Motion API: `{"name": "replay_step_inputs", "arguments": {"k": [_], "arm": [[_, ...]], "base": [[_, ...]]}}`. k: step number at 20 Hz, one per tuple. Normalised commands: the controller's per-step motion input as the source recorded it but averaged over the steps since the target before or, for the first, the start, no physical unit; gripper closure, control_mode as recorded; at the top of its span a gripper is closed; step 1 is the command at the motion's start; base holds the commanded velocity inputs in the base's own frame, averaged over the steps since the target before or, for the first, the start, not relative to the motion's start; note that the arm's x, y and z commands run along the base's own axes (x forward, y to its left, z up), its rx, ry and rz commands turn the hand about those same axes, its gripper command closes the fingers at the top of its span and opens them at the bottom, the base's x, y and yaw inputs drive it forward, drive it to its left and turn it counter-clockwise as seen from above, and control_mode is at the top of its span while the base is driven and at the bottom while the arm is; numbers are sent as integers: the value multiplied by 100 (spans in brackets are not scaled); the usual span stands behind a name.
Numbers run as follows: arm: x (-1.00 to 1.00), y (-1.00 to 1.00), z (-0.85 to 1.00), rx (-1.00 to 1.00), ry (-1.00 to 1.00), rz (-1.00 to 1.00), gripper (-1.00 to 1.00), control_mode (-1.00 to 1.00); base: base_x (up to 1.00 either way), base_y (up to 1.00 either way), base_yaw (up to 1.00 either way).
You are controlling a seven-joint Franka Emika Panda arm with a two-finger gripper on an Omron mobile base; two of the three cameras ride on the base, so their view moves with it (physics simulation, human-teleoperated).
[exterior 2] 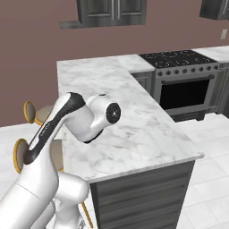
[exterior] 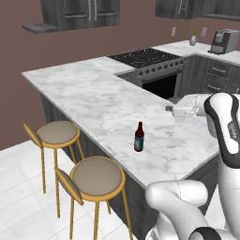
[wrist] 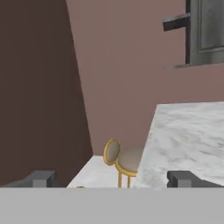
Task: Get the candle and the beer from the cabinet and move them to the dining counter.
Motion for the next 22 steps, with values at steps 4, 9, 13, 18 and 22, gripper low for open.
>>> {"name": "replay_step_inputs", "arguments": {"k": [4,9,13,18,22], "arm": [[-67,8,31,1,14,-42,-100,-100],[-68,-2,45,0,14,-38,-100,-100],[-68,0,43,0,17,-34,-100,-100],[-61,0,44,-1,15,-31,-100,-100],[-21,13,40,-6,12,-29,-100,-100]], "base": [[0,0,0],[0,0,0],[0,0,0],[0,0,0],[0,0,0]]}}
